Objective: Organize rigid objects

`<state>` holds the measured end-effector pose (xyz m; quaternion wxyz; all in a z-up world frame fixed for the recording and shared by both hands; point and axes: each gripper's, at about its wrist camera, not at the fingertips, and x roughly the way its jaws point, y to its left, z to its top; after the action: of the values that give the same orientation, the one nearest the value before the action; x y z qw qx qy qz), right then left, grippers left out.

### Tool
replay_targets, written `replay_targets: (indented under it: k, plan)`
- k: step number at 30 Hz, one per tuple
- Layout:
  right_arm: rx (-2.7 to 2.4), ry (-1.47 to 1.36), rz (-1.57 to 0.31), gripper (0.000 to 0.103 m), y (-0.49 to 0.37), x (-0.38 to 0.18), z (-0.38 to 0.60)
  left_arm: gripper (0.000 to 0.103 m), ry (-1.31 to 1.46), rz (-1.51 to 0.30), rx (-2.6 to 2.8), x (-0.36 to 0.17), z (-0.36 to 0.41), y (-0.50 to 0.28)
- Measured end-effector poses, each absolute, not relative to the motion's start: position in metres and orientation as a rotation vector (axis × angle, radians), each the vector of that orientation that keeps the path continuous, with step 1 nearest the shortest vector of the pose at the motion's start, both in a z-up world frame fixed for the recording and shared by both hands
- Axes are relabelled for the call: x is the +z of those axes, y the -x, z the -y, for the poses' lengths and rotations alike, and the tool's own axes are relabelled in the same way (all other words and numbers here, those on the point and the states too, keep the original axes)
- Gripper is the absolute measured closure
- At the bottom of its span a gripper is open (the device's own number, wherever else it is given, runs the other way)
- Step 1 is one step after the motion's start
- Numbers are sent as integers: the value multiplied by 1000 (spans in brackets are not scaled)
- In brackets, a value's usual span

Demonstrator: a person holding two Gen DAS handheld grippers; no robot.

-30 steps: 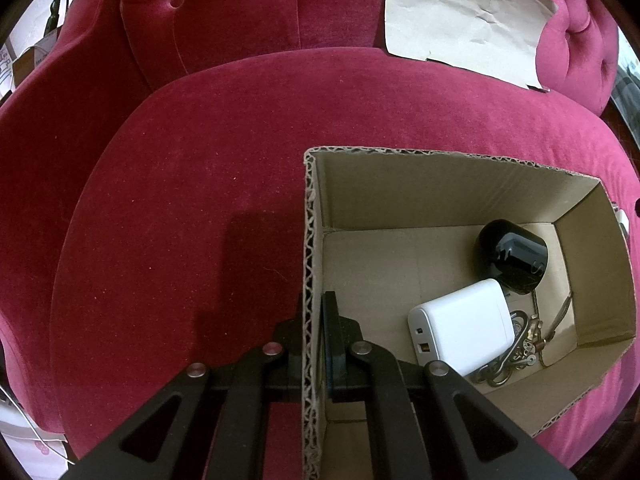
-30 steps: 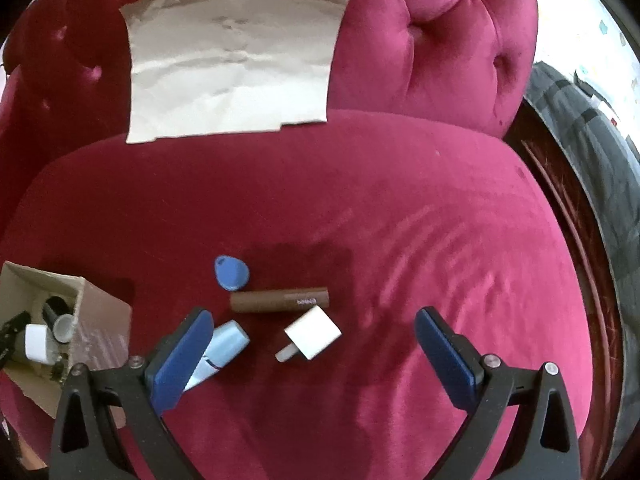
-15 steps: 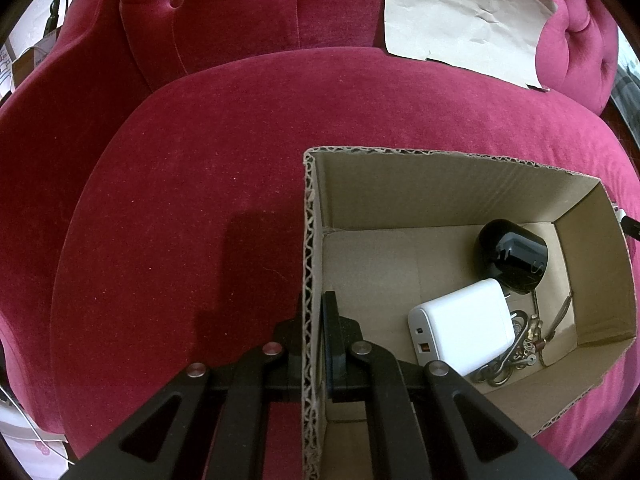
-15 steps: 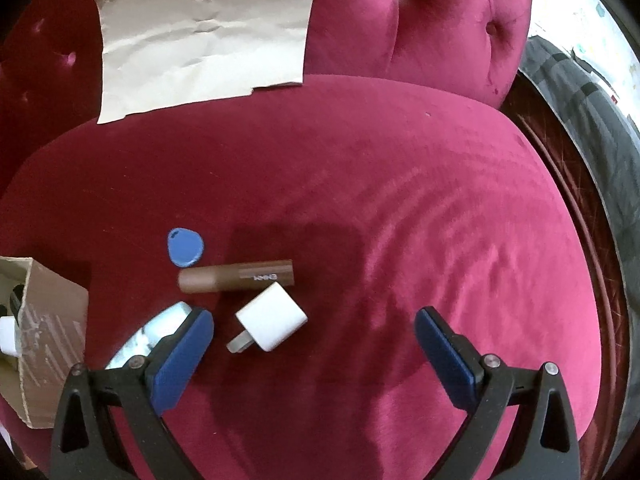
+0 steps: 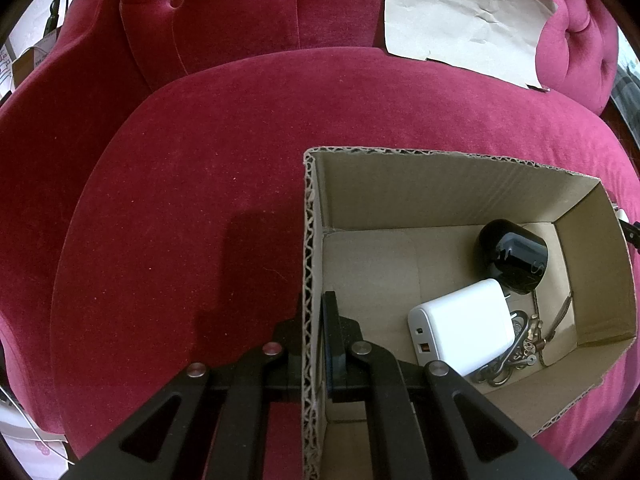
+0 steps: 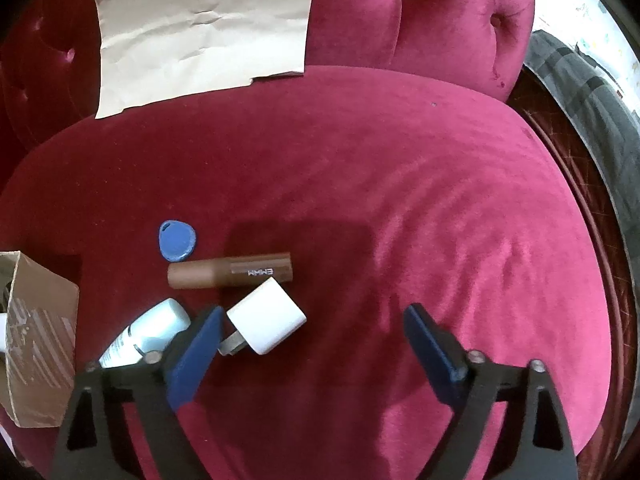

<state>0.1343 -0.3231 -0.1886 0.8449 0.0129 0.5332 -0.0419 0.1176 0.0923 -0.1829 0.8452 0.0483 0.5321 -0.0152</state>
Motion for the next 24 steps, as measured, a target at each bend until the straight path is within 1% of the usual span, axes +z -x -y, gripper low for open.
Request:
replay_targets:
  k: [1, 2, 3, 4, 5, 6, 24]
  plan:
    - [-83, -33, -1128, 21, -135, -188, 323, 99, -102, -1123, -32, -183, -93, -118]
    - [-77, -37, -1130, 23, -136, -188, 322, 99, -102, -1123, -32, -183, -92, -118]
    - [-68, -37, -1128, 31, -136, -187, 321, 99, -103, -1122, -32, -183, -92, -118]
    - [-56, -37, -1122, 46, -135, -186, 319, 99, -102, -1122, -32, -183, -92, -118]
    - [-47, -35, -1121, 56, -136, -186, 318, 99, -102, -1122, -32, -183, -92, -118]
    - [-49, -31, -1121, 63, -137, -185, 317, 99, -103, -1122, -31, -183, -92, -118]
    - [-55, -22, -1119, 63, -133, -170, 310, 99, -103, -1122, -31, -183, -92, -118]
